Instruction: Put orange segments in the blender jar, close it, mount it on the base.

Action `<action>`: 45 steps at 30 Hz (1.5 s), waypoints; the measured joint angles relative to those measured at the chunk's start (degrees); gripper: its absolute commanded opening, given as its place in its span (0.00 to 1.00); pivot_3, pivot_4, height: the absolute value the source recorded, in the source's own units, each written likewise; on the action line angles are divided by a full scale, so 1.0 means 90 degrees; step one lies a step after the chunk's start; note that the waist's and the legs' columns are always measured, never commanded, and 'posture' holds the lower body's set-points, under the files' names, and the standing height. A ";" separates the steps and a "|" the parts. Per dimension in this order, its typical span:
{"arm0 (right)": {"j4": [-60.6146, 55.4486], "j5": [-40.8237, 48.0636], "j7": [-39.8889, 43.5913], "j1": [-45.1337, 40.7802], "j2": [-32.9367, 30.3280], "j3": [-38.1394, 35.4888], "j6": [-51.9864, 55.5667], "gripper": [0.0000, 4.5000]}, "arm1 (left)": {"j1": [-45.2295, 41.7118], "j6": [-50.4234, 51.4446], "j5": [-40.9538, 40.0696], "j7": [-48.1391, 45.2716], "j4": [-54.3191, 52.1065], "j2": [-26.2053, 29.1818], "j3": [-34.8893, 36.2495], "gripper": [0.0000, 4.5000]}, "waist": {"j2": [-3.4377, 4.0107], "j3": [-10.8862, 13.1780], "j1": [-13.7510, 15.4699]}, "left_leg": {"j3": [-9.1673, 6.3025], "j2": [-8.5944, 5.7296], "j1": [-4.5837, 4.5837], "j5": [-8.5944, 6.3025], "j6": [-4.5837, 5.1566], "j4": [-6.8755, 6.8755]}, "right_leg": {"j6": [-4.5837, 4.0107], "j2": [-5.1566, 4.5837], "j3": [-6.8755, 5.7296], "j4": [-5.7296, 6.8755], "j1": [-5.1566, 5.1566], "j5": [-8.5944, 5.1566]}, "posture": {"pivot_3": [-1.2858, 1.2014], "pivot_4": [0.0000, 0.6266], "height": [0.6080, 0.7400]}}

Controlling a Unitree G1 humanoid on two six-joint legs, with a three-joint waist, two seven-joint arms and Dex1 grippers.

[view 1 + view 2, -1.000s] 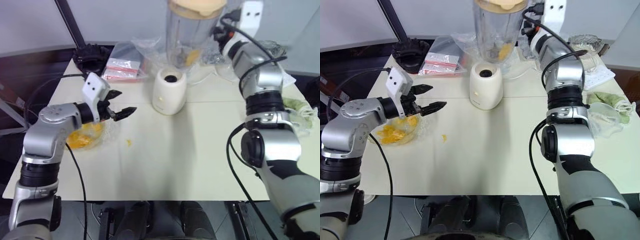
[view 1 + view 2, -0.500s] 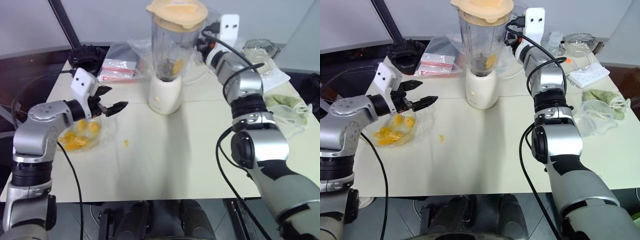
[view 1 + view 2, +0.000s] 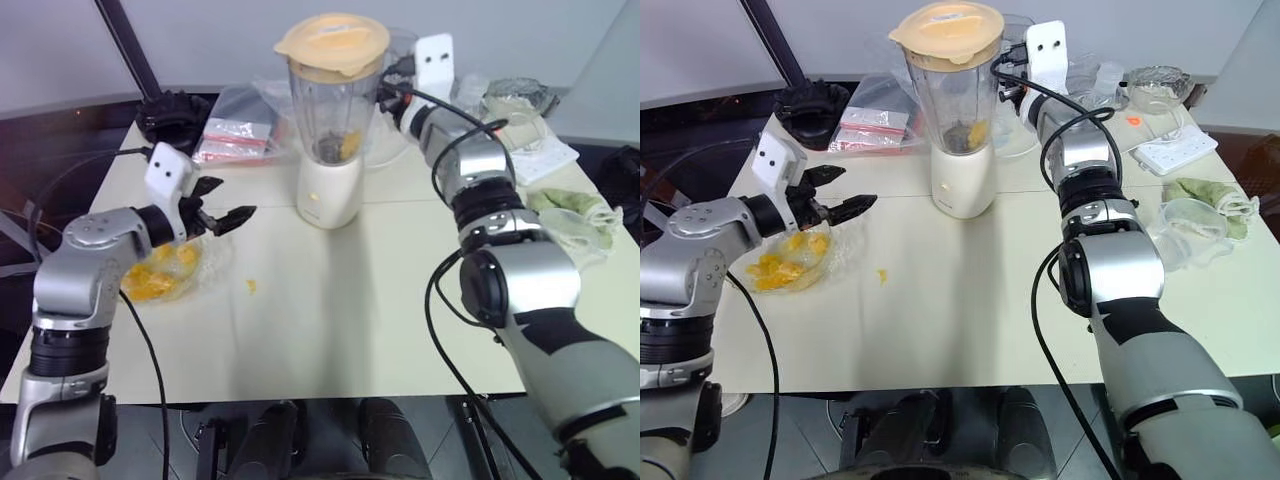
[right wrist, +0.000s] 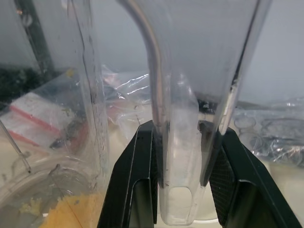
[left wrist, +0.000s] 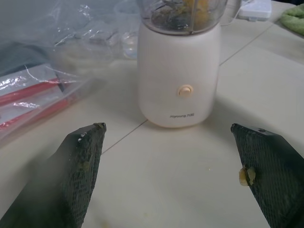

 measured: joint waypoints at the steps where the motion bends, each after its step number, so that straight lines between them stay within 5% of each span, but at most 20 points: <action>1: -0.0004 -0.0019 -0.0049 -0.0011 0.0018 0.0018 0.0020 0.19 | 0.0002 -0.0037 0.0003 0.0030 0.0000 -0.0010 0.0000 0.98 | 0.0000 0.0000 -0.0001 | 0.0000 0.0000 0.0000 0.0001 -0.0001 0.0000 | 0.0000 0.0000 0.0000 0.0002 0.0000 0.0000 | 0.52 0.24 1.00; 15: -0.0450 0.0003 -0.0781 0.0223 0.0269 -0.0098 0.0555 0.19 | 0.0017 -0.0195 -0.0007 0.0197 0.0004 -0.0214 -0.0062 0.98 | -0.0004 -0.0005 -0.0004 | -0.0002 0.0002 0.0064 -0.0004 0.0007 -0.0004 | -0.0006 0.0006 0.0000 0.0004 0.0057 0.0003 | 0.52 0.24 1.00; 45: -0.1068 0.0240 -0.0761 0.0772 0.0280 -0.0325 0.0683 0.19 | 0.0006 -0.0227 -0.0002 0.0184 0.0019 -0.0221 -0.0092 0.98 | -0.0026 -0.0020 0.0000 | -0.0010 0.0003 0.0078 -0.0010 0.0022 -0.0003 | -0.0008 0.0010 -0.0001 0.0004 0.0073 0.0003 | 0.52 0.24 1.00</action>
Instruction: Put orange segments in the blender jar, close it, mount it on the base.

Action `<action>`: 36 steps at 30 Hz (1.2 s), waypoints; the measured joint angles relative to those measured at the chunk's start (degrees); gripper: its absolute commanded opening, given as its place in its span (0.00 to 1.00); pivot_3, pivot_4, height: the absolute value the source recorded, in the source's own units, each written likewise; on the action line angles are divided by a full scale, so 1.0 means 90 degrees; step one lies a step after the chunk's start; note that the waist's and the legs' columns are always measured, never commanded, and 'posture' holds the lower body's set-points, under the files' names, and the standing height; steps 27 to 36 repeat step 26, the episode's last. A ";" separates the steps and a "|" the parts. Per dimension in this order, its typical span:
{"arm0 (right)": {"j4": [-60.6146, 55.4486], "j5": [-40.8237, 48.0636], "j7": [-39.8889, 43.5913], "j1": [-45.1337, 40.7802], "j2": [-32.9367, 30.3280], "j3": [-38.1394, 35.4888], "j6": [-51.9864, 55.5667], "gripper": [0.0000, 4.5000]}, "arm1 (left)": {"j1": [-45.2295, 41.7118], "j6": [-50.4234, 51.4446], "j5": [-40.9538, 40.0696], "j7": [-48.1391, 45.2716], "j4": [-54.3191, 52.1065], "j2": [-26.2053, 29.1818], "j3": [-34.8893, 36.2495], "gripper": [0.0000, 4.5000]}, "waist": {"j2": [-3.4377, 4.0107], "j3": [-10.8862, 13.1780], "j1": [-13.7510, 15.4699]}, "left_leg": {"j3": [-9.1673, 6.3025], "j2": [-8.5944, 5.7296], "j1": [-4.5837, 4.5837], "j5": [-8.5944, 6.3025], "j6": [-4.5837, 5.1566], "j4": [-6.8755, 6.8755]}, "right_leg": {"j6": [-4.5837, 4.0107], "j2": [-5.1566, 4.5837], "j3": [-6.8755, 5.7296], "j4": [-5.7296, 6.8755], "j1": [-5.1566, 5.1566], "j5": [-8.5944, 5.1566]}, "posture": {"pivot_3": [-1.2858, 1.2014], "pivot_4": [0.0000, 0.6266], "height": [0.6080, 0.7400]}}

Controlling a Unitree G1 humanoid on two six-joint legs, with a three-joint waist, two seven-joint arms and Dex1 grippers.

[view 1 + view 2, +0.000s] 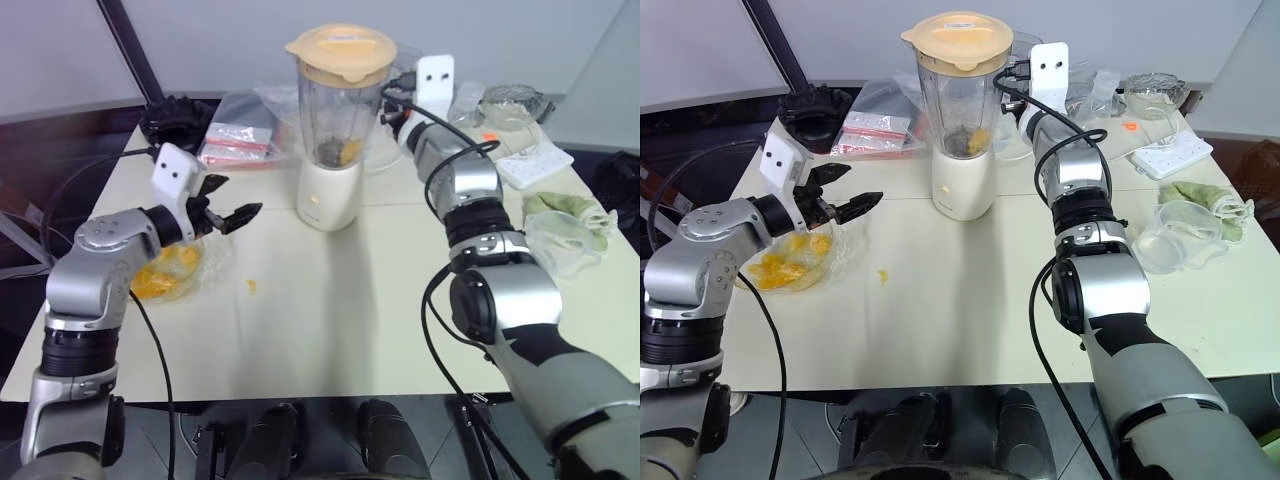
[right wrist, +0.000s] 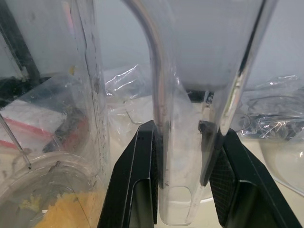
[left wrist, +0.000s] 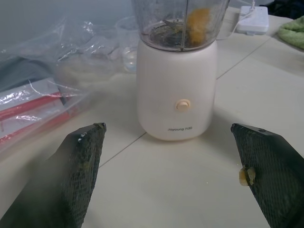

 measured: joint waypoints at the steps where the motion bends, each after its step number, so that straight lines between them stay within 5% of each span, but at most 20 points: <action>1: 0.0005 -0.0002 0.0000 0.0000 0.0003 0.0007 -0.0012 0.19 | 0.0000 0.0000 0.0000 -0.0001 0.0000 0.0000 0.0000 0.98 | 0.0000 0.0000 -0.0001 | 0.0000 0.0000 0.0000 0.0000 0.0000 0.0000 | 0.0000 0.0000 0.0000 0.0000 0.0000 0.0000 | 0.52 0.24 1.00; 4: 0.0071 -0.0024 0.0001 -0.0006 0.0007 0.0041 -0.0137 0.19 | 0.0000 0.0000 -0.0003 -0.0030 0.0000 0.0000 -0.0001 0.98 | 0.0000 0.0000 -0.0001 | 0.0000 0.0000 0.0000 0.0000 0.0000 0.0000 | 0.0000 0.0001 0.0000 0.0000 0.0000 0.0000 | 0.52 0.24 1.00; 11: 0.0653 -0.0635 0.0013 0.0413 -0.0021 0.0594 -0.0207 0.95 | -0.0001 0.0000 -0.0122 -0.0093 0.0000 -0.0101 0.0002 0.99 | -0.0004 0.0003 -0.0004 | 0.0001 0.0001 -0.0012 0.0002 -0.0003 -0.0002 | -0.0002 0.0003 0.0002 -0.0002 -0.0015 0.0000 | 0.52 0.24 1.00; 19: -0.1638 -0.0874 0.0294 0.1590 -0.0362 0.0795 -0.0103 0.95 | 0.0172 -0.0113 -0.0124 -0.0012 -0.0014 -0.0328 -0.0015 0.99 | -0.0003 0.0004 -0.0005 | 0.0001 0.0006 -0.0015 0.0016 -0.0028 -0.0014 | -0.0002 0.0006 0.0001 -0.0006 -0.0023 0.0000 | 0.52 0.24 1.00; 26: -0.6120 -0.0098 0.1414 0.5121 -0.0877 0.0561 0.0640 0.95 | 0.1063 -0.0137 -0.0124 0.0283 -0.0413 -0.0735 -0.0215 0.99 | -0.0005 0.0003 0.0157 | 0.0002 0.0004 -0.0018 -0.0006 0.0008 -0.0008 | -0.0001 0.0003 0.0002 -0.0021 -0.0013 0.0000 | 0.52 0.24 1.00; 36: -0.6120 -0.0098 0.1414 0.5121 -0.0877 0.0561 0.0640 0.95 | 0.1063 -0.0137 -0.0124 0.0283 -0.0413 -0.0735 -0.0215 0.99 | -0.0005 0.0003 0.0157 | 0.0002 0.0004 -0.0018 -0.0006 0.0008 -0.0008 | -0.0001 0.0003 0.0002 -0.0021 -0.0013 0.0000 | 0.52 0.24 1.00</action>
